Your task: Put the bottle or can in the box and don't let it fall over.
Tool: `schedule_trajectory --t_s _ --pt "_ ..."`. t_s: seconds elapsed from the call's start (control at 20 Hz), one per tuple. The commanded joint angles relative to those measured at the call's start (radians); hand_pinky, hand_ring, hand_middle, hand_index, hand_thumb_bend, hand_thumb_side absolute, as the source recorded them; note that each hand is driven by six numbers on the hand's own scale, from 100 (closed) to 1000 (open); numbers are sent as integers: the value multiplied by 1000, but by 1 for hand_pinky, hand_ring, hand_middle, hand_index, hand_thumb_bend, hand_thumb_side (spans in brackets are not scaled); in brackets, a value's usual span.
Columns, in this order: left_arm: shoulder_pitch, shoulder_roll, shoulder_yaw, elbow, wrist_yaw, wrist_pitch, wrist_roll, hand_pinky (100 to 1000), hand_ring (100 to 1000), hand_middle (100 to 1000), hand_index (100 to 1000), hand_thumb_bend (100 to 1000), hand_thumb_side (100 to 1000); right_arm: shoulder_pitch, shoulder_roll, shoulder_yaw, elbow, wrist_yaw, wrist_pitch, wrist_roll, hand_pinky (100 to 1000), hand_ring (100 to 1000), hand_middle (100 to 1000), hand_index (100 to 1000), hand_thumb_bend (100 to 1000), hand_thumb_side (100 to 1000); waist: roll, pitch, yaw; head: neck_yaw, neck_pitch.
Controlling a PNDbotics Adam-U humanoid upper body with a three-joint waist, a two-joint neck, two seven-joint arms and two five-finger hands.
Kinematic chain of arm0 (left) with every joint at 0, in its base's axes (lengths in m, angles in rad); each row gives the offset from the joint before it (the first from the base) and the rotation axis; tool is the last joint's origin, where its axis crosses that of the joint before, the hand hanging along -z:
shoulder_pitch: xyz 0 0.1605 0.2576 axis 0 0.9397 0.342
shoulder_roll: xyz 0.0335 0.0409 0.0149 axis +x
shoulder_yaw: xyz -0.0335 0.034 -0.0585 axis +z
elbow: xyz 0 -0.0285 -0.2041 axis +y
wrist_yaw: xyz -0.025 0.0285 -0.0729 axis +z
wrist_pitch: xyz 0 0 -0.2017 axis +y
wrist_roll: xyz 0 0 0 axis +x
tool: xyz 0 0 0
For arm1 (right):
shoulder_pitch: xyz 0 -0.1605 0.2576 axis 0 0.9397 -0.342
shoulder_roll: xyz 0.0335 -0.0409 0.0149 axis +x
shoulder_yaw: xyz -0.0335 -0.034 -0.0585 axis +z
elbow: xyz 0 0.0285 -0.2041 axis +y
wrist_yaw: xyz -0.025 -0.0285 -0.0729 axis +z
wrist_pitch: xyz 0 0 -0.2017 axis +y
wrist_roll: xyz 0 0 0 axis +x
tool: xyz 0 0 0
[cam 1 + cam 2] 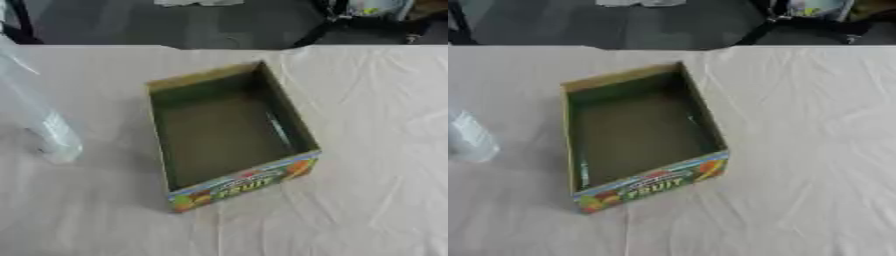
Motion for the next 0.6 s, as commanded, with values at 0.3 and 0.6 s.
schedule_trajectory --t_s 0.3,0.6 --pt "-76 31 -30 16 -24 30 -1 1000 1000 1000 873 541 460 -4 -19 3 -12 9 4 -3 1000 1000 1000 1000 100 470 10 -6 -6 9 -17" --pt "-120 16 -48 32 -46 52 -5 1000 1000 1000 878 545 460 -10 -22 4 -12 9 11 1 1000 1000 1000 1000 100 470 15 -3 -8 14 -19"
